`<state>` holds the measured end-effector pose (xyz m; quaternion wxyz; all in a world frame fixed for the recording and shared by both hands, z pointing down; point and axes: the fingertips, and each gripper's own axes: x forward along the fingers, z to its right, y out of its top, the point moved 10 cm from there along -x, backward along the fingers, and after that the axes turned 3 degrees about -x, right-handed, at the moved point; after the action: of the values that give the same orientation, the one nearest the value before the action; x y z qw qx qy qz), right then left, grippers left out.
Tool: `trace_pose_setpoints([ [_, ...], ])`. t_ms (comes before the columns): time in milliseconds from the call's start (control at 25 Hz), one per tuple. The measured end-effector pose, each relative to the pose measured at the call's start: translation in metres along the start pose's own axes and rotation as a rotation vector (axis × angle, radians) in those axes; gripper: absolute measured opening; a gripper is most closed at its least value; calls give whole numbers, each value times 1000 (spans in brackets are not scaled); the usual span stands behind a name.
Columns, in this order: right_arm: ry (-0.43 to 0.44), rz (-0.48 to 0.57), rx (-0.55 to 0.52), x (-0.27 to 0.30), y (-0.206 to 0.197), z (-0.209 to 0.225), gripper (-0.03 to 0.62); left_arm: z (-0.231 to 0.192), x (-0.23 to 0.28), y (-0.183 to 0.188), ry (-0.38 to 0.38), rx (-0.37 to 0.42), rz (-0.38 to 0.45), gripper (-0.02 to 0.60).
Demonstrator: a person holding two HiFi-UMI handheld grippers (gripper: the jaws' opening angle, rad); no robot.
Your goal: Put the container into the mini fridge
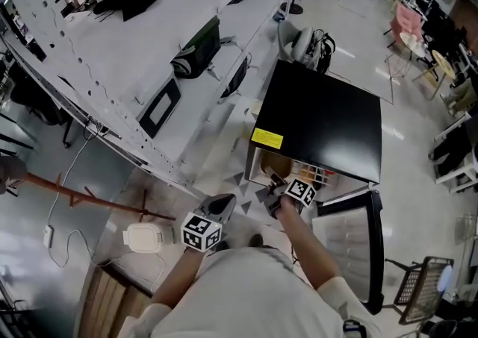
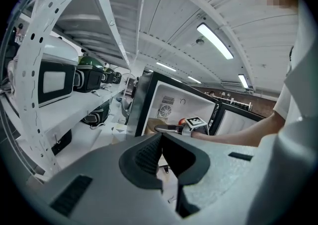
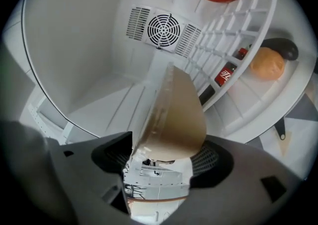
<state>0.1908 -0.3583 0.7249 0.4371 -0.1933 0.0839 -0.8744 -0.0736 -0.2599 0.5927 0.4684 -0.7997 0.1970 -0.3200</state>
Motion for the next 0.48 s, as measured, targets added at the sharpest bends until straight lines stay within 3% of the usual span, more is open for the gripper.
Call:
trace_pose_setpoints([
  [200,-50,-4,-38,1,-2,3,422,-1,-3,-2,6,-6,2,5],
  [480,-39,17,-14,-6,-7,14,443,2,-5,-2,-8,4,-3,5],
])
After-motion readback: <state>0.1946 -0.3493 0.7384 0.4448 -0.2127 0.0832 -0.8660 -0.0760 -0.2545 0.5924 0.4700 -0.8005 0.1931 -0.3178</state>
